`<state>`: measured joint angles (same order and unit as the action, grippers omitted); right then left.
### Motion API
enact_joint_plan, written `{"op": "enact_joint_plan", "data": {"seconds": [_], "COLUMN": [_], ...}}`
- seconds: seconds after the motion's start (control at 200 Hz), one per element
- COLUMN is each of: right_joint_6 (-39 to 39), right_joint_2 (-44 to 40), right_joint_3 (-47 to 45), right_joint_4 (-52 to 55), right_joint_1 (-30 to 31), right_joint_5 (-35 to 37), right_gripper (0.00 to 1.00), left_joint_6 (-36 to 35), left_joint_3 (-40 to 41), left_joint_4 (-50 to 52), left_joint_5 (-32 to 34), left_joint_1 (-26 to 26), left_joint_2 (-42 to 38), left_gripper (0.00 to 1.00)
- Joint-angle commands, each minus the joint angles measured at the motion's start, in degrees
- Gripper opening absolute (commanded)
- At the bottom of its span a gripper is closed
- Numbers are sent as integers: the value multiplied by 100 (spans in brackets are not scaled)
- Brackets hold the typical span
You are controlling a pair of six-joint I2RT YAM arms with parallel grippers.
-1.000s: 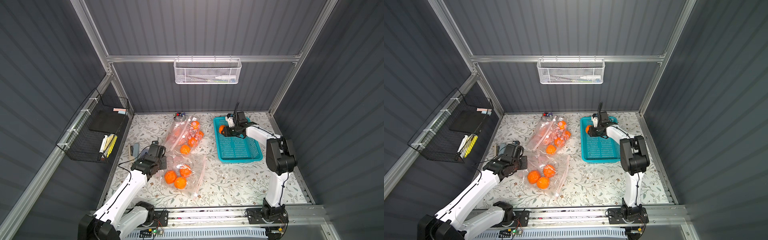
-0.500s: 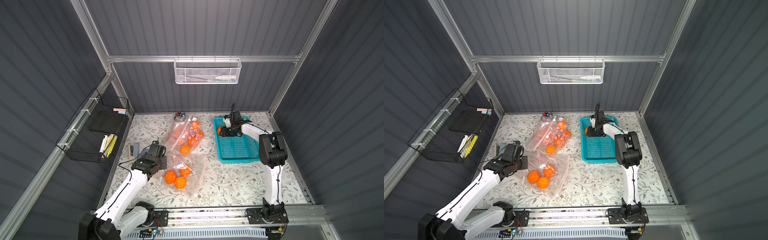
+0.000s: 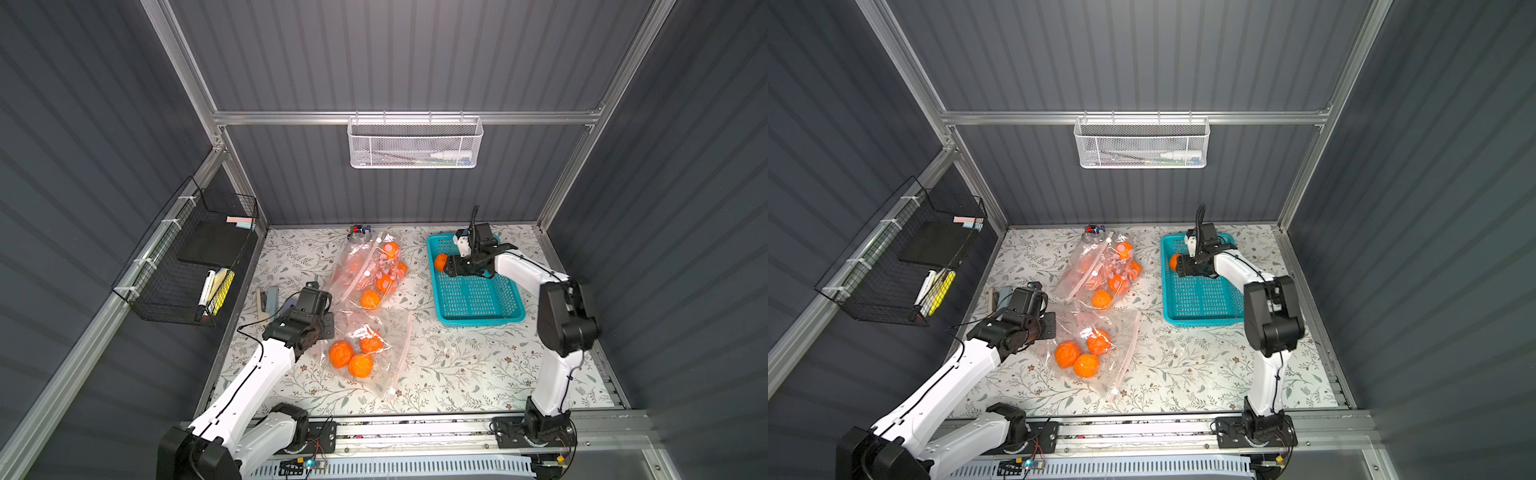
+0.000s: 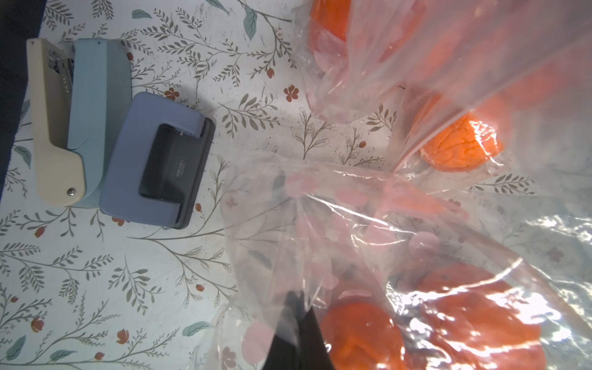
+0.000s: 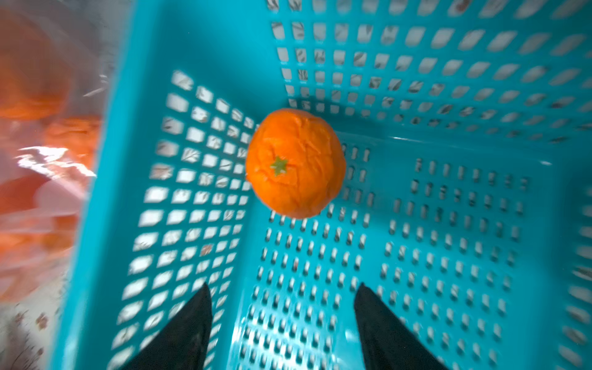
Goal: Open the zip-top bag and take out the orange
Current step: Adjust the zipper food storage bag at the center of the board.
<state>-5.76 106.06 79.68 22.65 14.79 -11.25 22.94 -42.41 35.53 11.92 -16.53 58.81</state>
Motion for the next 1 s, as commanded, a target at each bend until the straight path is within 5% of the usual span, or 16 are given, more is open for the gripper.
{"op": "enact_joint_plan", "data": {"seconds": [0.0, 0.19, 0.36, 0.54, 0.996], "right_joint_6": [208, 411, 83, 165, 414], "right_joint_2": [-1397, -3287, -3968, -3292, -1875], "right_joint_3": [-896, -2727, -3910, -4214, -3641], "right_joint_4": [-121, -286, -944, -1453, -1980], "right_joint_1": [391, 1755, 2874, 3488, 3681], "right_joint_5": [-316, -981, -1068, -890, -943], "right_gripper": [63, 41, 22, 16, 9], "left_joint_6": [-101, -123, -133, -128, -138], "left_joint_3": [52, 64, 40, 52, 48], "left_joint_4": [-37, -76, -64, -72, -65], "left_joint_5": [-94, -173, -203, -212, -195], "left_joint_1": [12, 12, 12, 10, 10], "left_joint_2": [-8, 9, 72, 81, 91], "left_gripper": [0, 0, 0, 0, 0]}}
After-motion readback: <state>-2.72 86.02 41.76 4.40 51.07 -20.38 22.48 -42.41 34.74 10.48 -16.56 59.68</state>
